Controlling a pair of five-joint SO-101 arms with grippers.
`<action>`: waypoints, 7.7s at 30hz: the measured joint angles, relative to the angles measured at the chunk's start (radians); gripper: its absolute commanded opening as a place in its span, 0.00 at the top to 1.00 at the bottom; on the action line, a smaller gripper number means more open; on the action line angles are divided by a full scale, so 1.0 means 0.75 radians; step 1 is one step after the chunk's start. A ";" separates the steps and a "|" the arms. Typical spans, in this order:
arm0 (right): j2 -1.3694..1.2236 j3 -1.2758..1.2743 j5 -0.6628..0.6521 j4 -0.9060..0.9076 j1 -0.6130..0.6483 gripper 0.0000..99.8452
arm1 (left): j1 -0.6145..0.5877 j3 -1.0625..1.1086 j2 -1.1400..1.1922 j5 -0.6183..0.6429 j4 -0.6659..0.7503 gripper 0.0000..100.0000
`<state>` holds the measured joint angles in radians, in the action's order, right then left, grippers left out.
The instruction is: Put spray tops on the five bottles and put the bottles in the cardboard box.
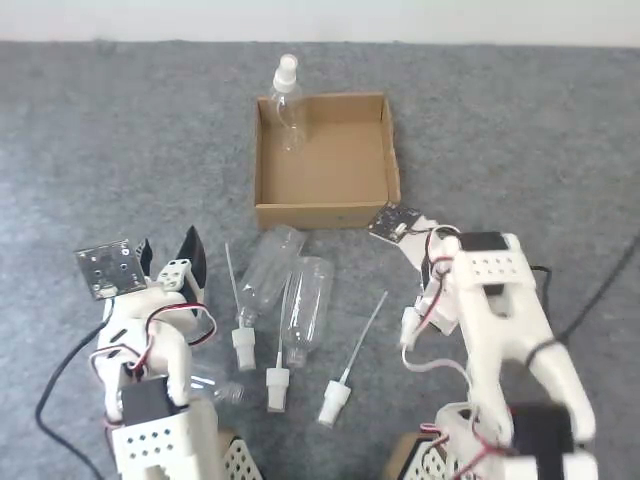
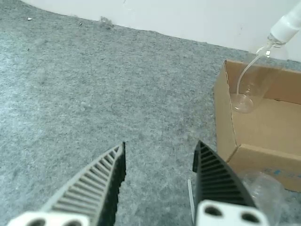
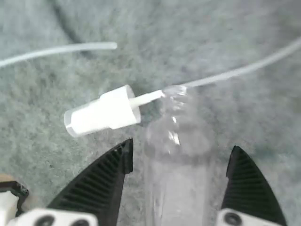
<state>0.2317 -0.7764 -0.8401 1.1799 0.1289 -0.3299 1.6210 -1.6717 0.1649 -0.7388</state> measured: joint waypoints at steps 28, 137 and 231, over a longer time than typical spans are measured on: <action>-0.164 0.131 -0.104 0.076 -0.053 0.75 | 0.000 0.000 0.000 0.000 0.000 0.78; 1.031 -0.315 1.031 -0.311 0.082 0.87 | 0.127 -0.293 -0.002 -0.397 -0.610 0.78; 1.031 -0.333 1.033 -0.336 0.084 0.87 | -0.356 -0.579 1.334 -0.323 -0.149 0.72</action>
<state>1.0050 -1.0265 -0.0652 0.9283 0.1918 -0.5969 1.1868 -0.6713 -0.0775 -0.8508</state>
